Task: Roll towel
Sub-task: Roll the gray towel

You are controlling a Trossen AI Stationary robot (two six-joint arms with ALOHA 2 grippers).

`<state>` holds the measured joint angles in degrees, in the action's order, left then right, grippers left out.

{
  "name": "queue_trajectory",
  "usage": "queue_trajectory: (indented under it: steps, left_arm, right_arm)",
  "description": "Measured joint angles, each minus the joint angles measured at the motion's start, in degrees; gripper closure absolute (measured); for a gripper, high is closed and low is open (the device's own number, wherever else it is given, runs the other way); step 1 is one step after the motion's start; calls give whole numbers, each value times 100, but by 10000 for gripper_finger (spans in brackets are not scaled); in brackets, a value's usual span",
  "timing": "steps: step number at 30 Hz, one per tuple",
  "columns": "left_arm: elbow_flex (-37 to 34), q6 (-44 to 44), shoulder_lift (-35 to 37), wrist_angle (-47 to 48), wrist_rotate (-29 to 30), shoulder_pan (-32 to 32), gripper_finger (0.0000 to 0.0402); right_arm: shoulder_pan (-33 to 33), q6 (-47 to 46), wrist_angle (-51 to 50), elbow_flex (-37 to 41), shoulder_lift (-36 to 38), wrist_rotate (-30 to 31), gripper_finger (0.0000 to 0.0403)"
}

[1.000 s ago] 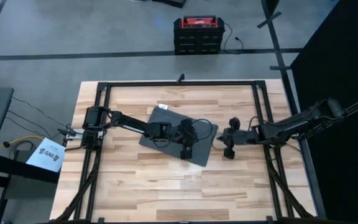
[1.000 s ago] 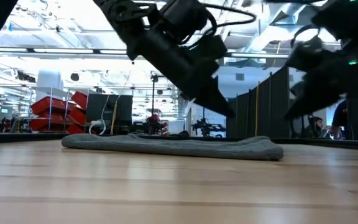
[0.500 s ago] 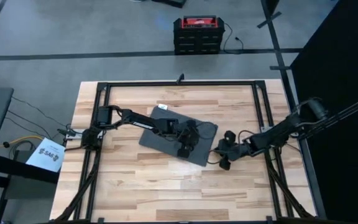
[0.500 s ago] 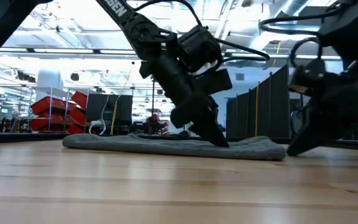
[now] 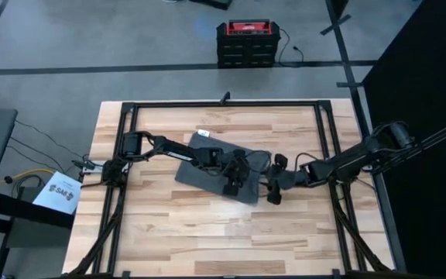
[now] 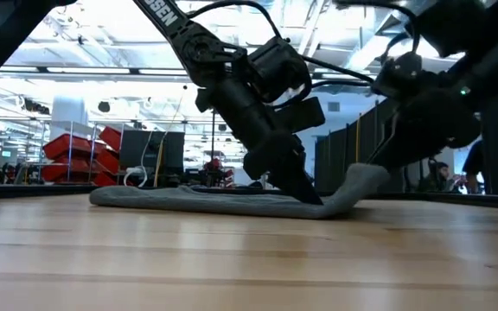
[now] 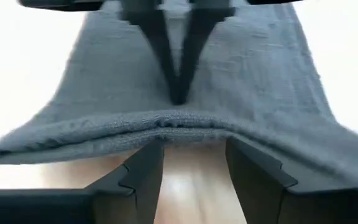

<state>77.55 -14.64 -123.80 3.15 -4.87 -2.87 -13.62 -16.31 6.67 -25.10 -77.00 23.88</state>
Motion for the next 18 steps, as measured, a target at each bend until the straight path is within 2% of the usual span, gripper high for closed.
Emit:
queue_trajectory:
  steps: [4, 11, 13, 18]
  left_arm:
    - [-15, 23, -24, -287, 14, 2, 402]
    - [-19, 127, -27, -338, 14, -31, 402]
    - [-19, 130, -27, -347, 14, -33, 402]
    - [-21, 146, -27, -393, 18, -33, 402]
  right_arm:
    - [70, 3, -375, -8, 393, 6, 232]
    - [-291, -985, -2197, 38, 1163, -13, 232]
    - [-326, -1044, -2225, 176, 1127, -104, 232]
    - [-84, -769, -1532, 471, 556, -180, 232]
